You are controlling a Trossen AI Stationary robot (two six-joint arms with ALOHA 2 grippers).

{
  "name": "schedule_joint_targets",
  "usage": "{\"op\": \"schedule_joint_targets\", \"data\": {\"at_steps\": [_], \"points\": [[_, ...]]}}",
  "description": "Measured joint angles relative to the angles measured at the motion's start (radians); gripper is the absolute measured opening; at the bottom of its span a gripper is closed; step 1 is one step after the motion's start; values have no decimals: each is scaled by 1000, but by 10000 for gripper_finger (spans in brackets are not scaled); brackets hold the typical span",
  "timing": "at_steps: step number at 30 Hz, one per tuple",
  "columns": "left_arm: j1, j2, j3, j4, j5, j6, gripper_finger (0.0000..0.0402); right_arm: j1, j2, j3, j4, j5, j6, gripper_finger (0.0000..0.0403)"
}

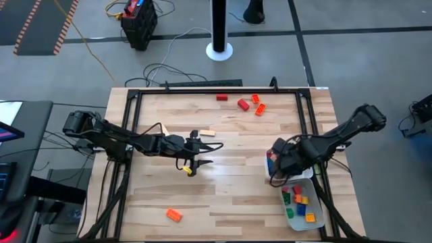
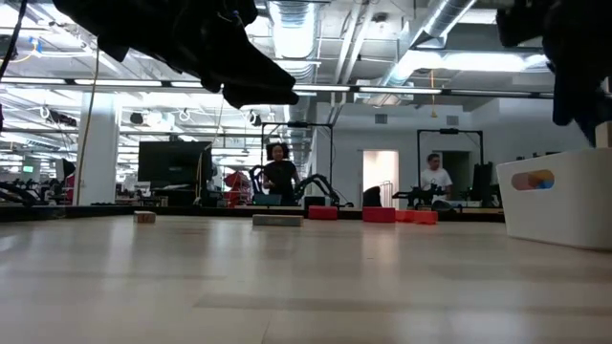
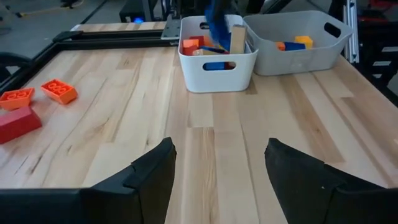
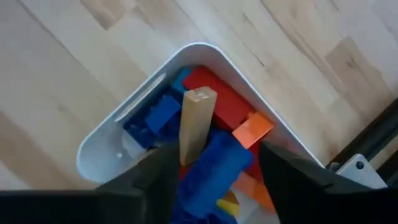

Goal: Sort blocks by size
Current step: Put the 8 stud blue game piece into the white bin, then put the 8 stud orange game piece into the white bin

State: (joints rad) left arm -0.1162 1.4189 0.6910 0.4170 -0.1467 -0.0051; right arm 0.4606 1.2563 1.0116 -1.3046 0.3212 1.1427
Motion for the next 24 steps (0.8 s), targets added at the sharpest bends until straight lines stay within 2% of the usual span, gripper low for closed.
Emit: {"op": "schedule_joint_targets", "data": {"at_steps": [3, 5, 12, 16, 20, 24], "points": [[0, 0, 0, -5, -2, 18, 234, 0, -38, -18, -4, -14, 17, 243], [1, 0, 0, -4, -8, 26, 234, -7, -58, -16, -3, -8, 16, 261], [27, 3, 0, -42, -11, 50, 234, -107, -55, 20, 12, 97, -54, 264], [48, 8, 0, -47, -11, 76, 234, -254, -15, 21, 47, 99, -195, 263], [70, 21, 0, -53, -14, 130, 234, -439, 29, 21, 172, 96, -453, 264], [104, 27, -1, -85, -28, 219, 234, -676, 80, 21, 357, -1, -714, 264]]}}
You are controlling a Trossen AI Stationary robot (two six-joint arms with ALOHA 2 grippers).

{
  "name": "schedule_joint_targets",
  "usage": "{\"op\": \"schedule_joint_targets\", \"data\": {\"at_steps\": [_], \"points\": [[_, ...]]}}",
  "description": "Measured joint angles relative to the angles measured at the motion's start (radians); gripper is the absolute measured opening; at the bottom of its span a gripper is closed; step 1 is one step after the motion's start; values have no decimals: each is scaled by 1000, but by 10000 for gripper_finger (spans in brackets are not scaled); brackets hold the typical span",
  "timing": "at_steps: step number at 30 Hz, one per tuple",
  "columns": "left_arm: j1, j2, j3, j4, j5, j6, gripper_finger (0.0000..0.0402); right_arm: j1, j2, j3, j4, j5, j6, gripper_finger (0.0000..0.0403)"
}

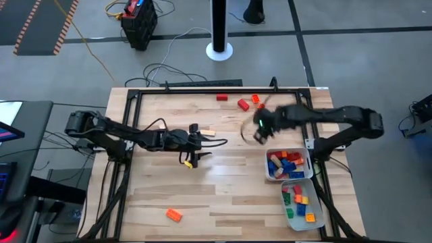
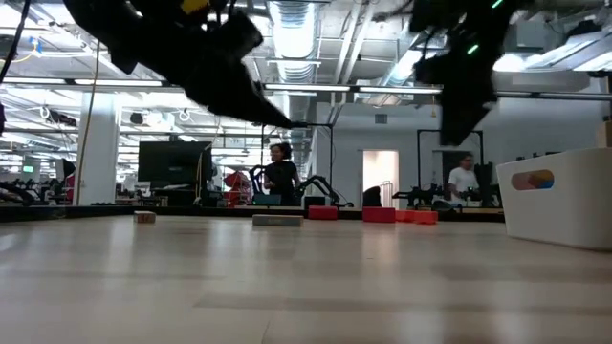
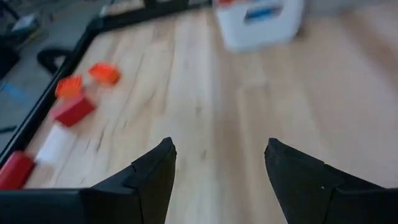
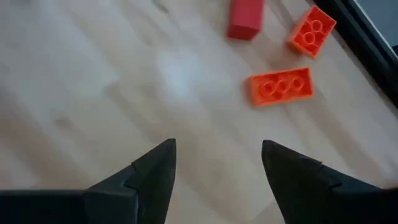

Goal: Sort blocks by size
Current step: Put the 8 stud orange game piece into the white bin

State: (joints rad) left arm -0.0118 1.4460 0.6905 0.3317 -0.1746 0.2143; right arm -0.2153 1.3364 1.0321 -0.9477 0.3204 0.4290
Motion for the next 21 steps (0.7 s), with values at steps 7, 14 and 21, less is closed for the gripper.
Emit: {"op": "schedule_joint_targets", "data": {"at_steps": [7, 14, 21], "points": [[66, 1, -25, -52, -4, 68, 233, -325, 197, 36, 134, -131, -364, 265], [118, 1, -28, -37, -2, 147, 233, -371, 399, 222, 28, -133, -779, 265], [153, 1, -28, -29, 0, 114, 233, -337, 490, 382, -117, -90, -811, 265]]}}
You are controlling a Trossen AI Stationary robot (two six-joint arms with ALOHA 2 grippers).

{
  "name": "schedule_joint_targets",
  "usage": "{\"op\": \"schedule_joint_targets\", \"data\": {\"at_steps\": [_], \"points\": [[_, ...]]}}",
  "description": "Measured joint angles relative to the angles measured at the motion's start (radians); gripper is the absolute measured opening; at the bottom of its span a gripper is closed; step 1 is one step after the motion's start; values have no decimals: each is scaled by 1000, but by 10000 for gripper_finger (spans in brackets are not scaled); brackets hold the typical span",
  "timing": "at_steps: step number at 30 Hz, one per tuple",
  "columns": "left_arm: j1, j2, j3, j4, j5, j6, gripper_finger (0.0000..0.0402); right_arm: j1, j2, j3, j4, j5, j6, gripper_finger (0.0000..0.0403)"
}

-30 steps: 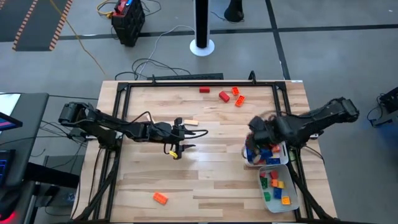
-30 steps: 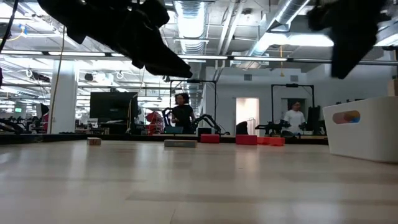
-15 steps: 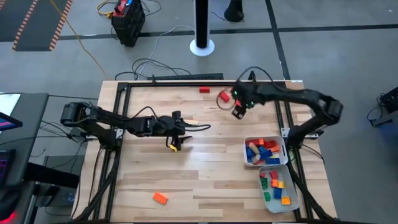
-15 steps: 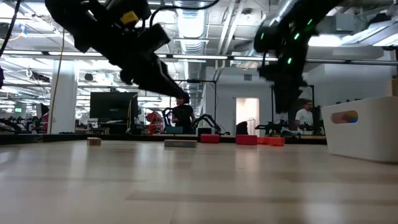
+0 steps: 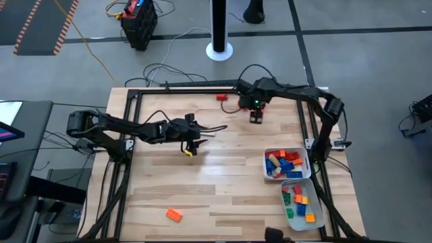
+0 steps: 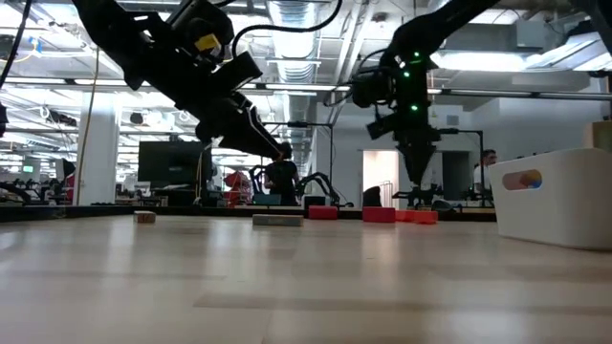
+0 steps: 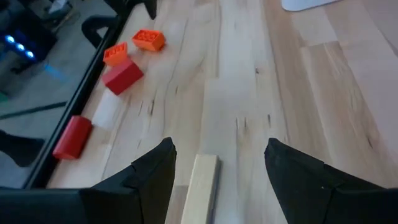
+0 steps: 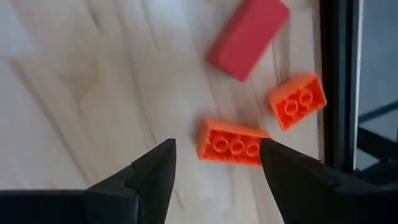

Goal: Sort blocks by size
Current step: Put the 8 stud orange game piece into the white bin

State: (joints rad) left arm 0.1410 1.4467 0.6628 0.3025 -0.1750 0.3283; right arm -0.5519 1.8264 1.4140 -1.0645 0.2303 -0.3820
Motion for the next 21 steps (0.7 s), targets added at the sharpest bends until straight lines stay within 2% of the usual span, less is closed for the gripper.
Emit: {"op": "schedule_joint_targets", "data": {"at_steps": [2, 6, 9, 13, 17, 21], "points": [[0, 0, 0, -10, 1, -28, 233, -7, 8, 9, 25, -1, 56, 265], [-2, 0, 0, -59, 6, -34, 233, -28, 32, 6, 17, 1, 50, 265], [-2, 0, 0, -106, 6, -28, 233, -24, 43, 6, 1, 1, -53, 265], [-2, 0, 0, -129, 5, -23, 233, 11, 45, 6, -13, 3, -282, 265], [-2, 0, 0, -129, 5, -22, 233, 56, 49, 6, -3, 100, -405, 265], [-2, 0, 0, -130, 5, -22, 233, 92, 93, 7, -1, 207, -447, 266]]}}
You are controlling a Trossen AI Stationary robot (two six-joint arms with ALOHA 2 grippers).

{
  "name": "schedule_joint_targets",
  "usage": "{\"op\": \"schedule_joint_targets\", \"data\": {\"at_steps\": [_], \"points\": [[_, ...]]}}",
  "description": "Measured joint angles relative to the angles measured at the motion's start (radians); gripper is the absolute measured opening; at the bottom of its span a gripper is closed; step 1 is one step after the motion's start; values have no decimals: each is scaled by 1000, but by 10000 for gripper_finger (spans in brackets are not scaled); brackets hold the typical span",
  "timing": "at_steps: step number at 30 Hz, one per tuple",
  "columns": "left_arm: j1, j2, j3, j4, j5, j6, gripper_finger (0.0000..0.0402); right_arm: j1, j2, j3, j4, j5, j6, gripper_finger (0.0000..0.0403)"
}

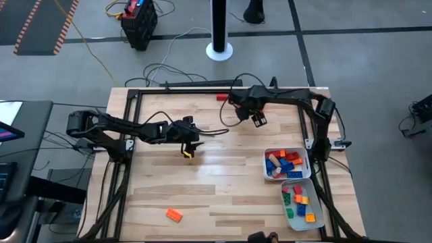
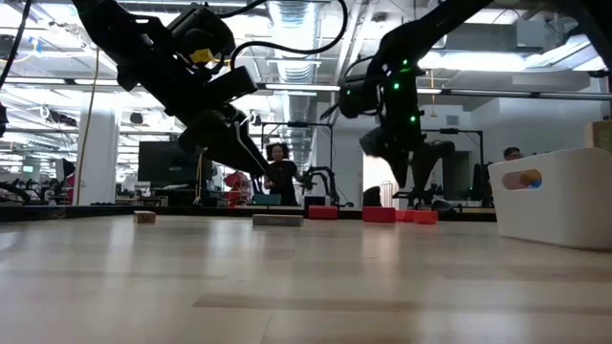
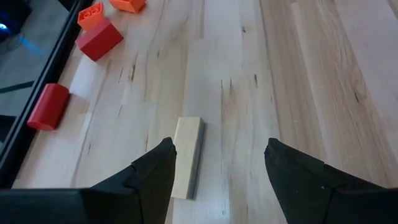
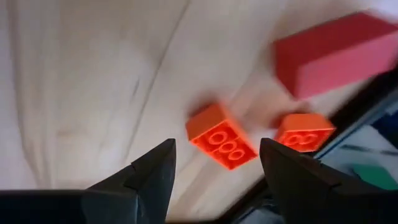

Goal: Sort blocks by size
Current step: Put the 8 stud orange game piece into the white bin

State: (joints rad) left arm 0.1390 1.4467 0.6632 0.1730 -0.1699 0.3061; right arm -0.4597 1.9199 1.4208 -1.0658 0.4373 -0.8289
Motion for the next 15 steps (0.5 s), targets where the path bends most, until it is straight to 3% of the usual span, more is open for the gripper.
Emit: {"op": "schedule_joint_targets", "data": {"at_steps": [4, 8, 15], "points": [[0, 0, 0, -2, 0, -2, 233, 11, 70, 0, -45, 57, -11, 266], [0, 0, 0, -7, 0, -8, 233, 15, 128, -2, -114, 192, -21, 266], [0, 0, 0, -10, 1, -10, 233, -2, 131, -2, -71, 226, -118, 266]]}}
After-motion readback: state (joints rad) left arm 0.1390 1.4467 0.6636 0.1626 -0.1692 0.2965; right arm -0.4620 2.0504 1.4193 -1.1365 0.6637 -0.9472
